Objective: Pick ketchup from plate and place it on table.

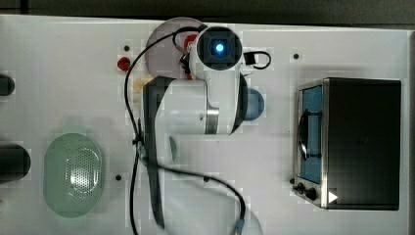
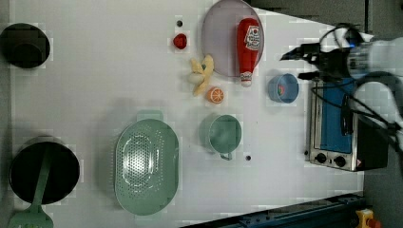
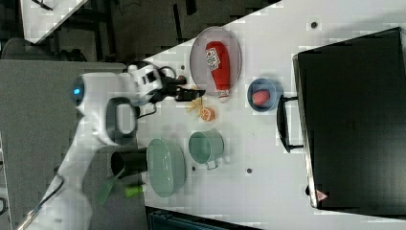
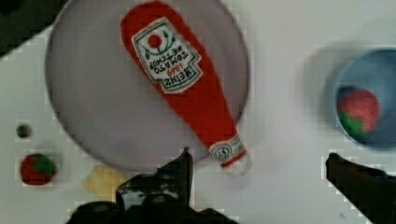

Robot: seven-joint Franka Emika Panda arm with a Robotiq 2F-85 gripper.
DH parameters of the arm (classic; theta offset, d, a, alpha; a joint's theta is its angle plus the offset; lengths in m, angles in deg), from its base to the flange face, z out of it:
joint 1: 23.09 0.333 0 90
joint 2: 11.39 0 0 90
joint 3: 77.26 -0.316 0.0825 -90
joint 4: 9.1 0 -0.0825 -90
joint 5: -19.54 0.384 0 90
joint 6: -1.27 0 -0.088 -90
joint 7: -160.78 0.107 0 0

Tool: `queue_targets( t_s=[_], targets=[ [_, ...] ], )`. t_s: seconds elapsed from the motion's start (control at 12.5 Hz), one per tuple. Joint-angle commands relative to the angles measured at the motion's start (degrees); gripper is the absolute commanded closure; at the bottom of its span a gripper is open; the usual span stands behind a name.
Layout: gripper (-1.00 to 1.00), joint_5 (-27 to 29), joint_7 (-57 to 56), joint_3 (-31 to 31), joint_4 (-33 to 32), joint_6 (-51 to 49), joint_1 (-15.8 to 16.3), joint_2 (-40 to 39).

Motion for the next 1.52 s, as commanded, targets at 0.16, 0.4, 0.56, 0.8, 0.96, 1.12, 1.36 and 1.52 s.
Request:
queue_targets(
  t_s=[0.16, 0.4, 0.56, 0.8, 0.96, 1.12, 1.36, 1.52],
  targets=[
    [-1.0, -0.7, -18.2, -0.8, 3.1, 7.8, 1.6, -5.5],
    [-1.0, -1.1, -20.2, -0.8, 7.9, 8.7, 1.9, -12.3],
    [-1.0, -1.3, -20.2, -0.7, 10.5, 8.7, 2.1, -15.9],
    [-1.0, -5.7, -20.2, -0.6, 11.9, 9.1, 2.1, -19.4],
    [-1.0, -7.1, -20.2, -0.6, 11.9, 10.8, 2.1, -20.5],
    [-1.0, -7.1, -20.2, -0.6, 11.9, 13.5, 2.2, -21.6],
    [-1.0, -7.1, -20.2, -0.4, 11.9, 16.6, 2.2, -23.6],
    [-1.0, -7.1, -20.2, -0.4, 12.0, 20.4, 2.3, -25.1]
  ],
)
